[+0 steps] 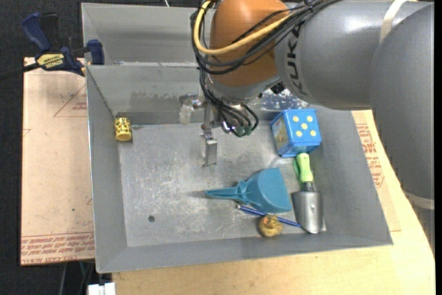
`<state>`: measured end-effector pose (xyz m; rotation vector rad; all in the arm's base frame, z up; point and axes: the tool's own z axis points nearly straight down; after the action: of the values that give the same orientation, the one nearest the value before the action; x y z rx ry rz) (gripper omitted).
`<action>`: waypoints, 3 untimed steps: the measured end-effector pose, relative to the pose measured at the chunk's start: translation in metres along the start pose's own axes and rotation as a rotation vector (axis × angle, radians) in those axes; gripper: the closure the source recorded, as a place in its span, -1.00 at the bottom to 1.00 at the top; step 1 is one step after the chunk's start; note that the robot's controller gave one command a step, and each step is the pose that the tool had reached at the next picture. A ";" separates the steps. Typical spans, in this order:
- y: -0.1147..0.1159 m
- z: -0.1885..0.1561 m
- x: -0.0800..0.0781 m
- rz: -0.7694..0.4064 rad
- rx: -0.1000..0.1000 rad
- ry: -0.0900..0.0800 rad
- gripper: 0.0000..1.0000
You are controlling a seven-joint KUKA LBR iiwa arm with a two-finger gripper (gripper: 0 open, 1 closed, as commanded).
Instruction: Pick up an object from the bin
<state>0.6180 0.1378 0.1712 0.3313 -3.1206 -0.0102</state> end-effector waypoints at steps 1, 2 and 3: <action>-0.058 -0.033 0.006 -0.091 -0.002 0.001 -1.00; -0.078 -0.032 0.015 -0.097 -0.002 0.000 -1.00; -0.096 -0.008 0.062 0.056 -0.004 0.002 -1.00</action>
Offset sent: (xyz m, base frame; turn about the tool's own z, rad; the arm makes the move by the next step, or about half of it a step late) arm -0.0075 -0.0543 0.0171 -0.0922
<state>0.5772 0.0304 0.1789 0.2434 -3.1258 -0.0157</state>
